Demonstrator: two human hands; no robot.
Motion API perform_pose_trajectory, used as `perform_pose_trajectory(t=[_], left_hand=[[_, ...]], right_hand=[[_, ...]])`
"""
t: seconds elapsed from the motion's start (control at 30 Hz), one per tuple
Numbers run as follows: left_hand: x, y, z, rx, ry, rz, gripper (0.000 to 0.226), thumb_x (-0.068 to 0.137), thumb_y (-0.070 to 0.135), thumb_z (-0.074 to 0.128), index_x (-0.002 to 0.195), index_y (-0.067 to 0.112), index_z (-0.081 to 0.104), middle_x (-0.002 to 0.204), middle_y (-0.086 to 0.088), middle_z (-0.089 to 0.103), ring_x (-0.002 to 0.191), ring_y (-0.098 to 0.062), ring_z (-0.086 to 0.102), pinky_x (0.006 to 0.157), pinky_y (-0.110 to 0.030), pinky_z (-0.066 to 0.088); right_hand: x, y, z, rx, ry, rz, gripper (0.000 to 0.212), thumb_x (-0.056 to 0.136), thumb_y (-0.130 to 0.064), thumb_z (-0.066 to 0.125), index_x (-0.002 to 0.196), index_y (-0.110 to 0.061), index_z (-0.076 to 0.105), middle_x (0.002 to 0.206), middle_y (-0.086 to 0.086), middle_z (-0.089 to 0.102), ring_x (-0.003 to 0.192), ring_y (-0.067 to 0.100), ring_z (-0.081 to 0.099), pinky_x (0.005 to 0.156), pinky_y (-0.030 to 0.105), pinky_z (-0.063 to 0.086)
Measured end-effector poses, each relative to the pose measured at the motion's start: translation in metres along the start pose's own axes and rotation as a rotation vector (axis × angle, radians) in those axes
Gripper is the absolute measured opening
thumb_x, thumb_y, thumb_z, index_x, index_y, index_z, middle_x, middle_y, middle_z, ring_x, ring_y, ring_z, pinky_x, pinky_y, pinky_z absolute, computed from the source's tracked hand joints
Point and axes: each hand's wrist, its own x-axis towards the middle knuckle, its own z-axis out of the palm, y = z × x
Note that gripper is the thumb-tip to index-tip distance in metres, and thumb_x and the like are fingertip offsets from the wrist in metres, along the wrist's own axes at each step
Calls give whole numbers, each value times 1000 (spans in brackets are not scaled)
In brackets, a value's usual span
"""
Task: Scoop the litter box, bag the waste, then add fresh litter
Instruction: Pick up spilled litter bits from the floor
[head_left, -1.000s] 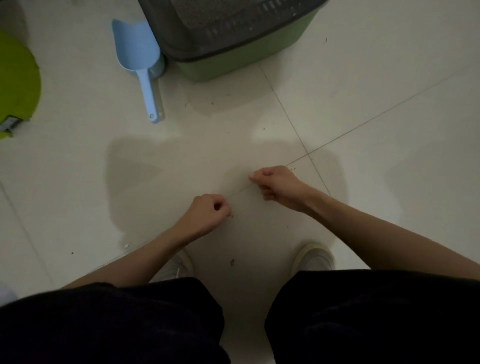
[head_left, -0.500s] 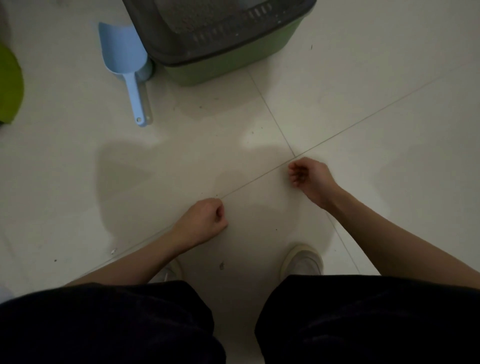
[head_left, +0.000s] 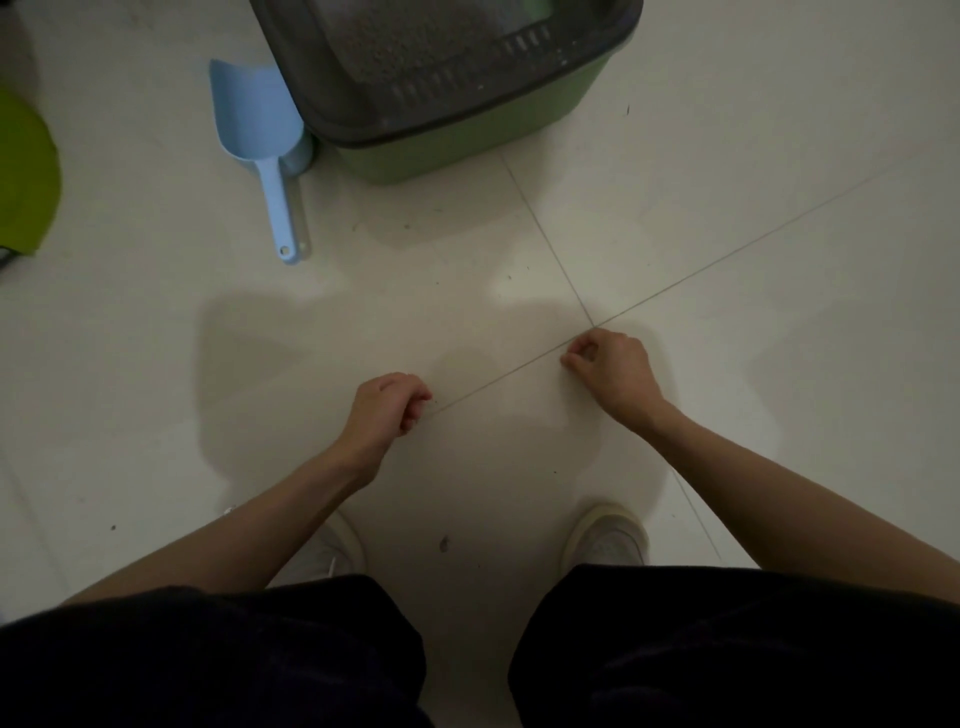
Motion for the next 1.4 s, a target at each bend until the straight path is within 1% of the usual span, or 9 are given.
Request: perform_pose_trajectory(t=[0.2,0.33,0.47,0.57,0.73,0.9,1.07,1.23,1.4], left_hand=[[-1,-7,-7,651,11,290,14,81,24,68,85,15,58,69,5,53,66,-11,48,63,-21,30],[1,-12,-12,784,-1,378,24,80,18,69,98,8,56,83,0,50,80,-19,47,69,-25,31],[3,-17,-18,844,-15,414,23,80,18,69,98,7,59,86,-3,54,81,-21,50,71,-25,32],[4,-16,-17,875,-39,446,20,81,18,68,97,6,62,92,-10,62,87,-26,56,75,-27,36],[6,-17,-12,838,-53,450,22,82,19,67,99,8,59,85,-2,53,85,-23,53,73,-26,34],[8,-15,-8,828,-47,508,11,83,16,65,89,7,64,83,-5,58,85,-25,57,76,-28,38],[13,-15,-6,870,-69,515,9,85,16,60,85,8,65,81,-2,54,84,-26,56,72,-25,33],[30,19,-11,631,141,497,14,89,12,56,93,-1,62,89,-18,62,82,-27,55,72,-24,33],[67,68,-18,525,258,380,28,96,22,45,104,-3,58,99,-19,63,96,-30,57,67,-21,29]], right_hand=[[1,-5,-2,-24,-47,19,19,91,-21,56,97,-6,67,100,9,66,96,24,59,83,33,46],[-1,-9,-2,25,-29,14,18,91,-19,54,93,-5,66,88,6,61,83,19,55,74,28,43],[-2,-21,-3,598,-58,248,18,86,-11,62,69,-10,60,63,-1,50,56,10,44,50,19,35],[1,-29,-5,979,-219,396,20,87,-3,59,68,-7,53,62,4,45,52,13,38,47,22,27],[3,-36,-8,1175,-311,374,19,90,5,47,74,-2,54,71,9,54,57,12,47,43,16,36],[6,-41,-11,1165,-261,324,26,86,8,36,68,-3,50,69,12,52,57,17,45,48,21,31],[13,-57,-8,988,-356,292,27,91,-6,43,66,-4,52,61,8,44,53,16,38,51,25,25],[28,-69,-7,815,-306,244,24,92,-11,49,70,-6,59,54,2,38,49,13,31,48,24,23],[53,-75,-19,467,-110,163,17,88,-18,59,89,-6,71,78,2,58,71,15,50,64,26,38]])
